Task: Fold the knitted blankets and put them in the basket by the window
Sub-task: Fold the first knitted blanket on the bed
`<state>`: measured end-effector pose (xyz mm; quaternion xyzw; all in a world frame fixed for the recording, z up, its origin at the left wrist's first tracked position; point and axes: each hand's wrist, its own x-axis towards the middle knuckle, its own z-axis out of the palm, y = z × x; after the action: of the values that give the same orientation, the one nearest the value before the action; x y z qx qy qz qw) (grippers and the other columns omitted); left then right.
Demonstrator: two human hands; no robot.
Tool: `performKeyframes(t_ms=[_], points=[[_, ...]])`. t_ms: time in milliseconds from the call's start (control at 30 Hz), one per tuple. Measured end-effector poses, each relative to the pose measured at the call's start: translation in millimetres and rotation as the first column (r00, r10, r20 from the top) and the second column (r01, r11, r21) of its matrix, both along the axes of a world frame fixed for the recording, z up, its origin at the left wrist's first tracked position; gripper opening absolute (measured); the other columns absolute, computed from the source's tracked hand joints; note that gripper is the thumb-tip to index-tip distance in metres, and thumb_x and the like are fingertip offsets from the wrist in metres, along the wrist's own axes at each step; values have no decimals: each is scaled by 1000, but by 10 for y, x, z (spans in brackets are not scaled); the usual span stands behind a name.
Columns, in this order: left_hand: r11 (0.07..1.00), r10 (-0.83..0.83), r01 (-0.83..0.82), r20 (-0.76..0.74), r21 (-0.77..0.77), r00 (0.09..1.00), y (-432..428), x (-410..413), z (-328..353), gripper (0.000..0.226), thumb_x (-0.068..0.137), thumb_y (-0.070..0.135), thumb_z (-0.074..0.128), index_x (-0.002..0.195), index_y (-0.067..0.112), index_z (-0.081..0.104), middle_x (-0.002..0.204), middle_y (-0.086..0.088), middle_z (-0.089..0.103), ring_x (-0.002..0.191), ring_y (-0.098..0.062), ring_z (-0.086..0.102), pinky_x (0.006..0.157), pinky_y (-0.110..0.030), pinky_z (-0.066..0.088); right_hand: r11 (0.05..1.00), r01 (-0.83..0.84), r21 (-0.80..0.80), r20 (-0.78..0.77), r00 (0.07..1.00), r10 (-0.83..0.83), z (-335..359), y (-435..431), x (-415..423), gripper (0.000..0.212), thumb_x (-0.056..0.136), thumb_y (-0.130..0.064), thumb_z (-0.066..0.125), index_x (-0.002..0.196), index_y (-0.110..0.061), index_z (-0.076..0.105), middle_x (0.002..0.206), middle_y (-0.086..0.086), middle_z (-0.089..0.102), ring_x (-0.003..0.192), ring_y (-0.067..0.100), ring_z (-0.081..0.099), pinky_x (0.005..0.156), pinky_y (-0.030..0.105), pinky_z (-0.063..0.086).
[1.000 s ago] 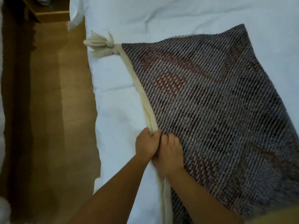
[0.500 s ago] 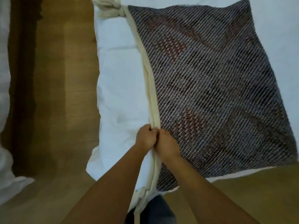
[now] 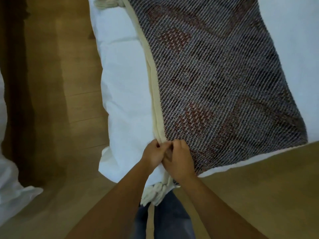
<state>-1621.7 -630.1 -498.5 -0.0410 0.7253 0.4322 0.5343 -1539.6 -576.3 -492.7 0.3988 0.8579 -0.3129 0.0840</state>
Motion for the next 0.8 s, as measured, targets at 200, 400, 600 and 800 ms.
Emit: performKeyframes(t_ms=[200, 400, 600, 800], points=[[955, -284, 274, -74, -116, 956, -208, 421, -119, 16, 94, 14, 47, 88, 10, 61, 81, -4, 66, 72, -15, 61, 66, -21, 52, 997, 41, -62, 212, 977, -27, -183, -362, 439, 24, 88, -23, 55, 106, -9, 49, 112, 8, 56, 106, 22, 55, 89, 31, 47], [767, -614, 536, -162, -353, 772, -184, 338, 29, 25, 92, 28, 48, 104, 11, 62, 107, -10, 67, 97, -27, 63, 80, -33, 49, 941, 124, -315, 188, 980, -67, -169, -347, 458, 19, 88, -23, 54, 103, -12, 52, 99, 7, 61, 94, 24, 60, 80, 35, 47], [366, -913, 673, -389, -643, 124, 481, 285, 643, 31, 87, 37, 52, 98, 10, 61, 102, -9, 66, 98, -28, 63, 75, -31, 46, 786, 536, -308, 22, 830, -557, 70, -51, 781, 16, 89, -14, 52, 74, -13, 46, 69, 2, 51, 62, 16, 46, 55, 29, 36], [213, -821, 758, -534, -616, -203, 1418, 827, 818, 31, 97, 34, 41, 101, 9, 57, 104, -13, 64, 95, -31, 62, 68, -32, 38, 529, 783, -326, -19, 555, -832, 20, 266, 1008, 34, 89, -16, 53, 64, -25, 32, 76, 1, 43, 61, 10, 38, 59, 25, 30]])
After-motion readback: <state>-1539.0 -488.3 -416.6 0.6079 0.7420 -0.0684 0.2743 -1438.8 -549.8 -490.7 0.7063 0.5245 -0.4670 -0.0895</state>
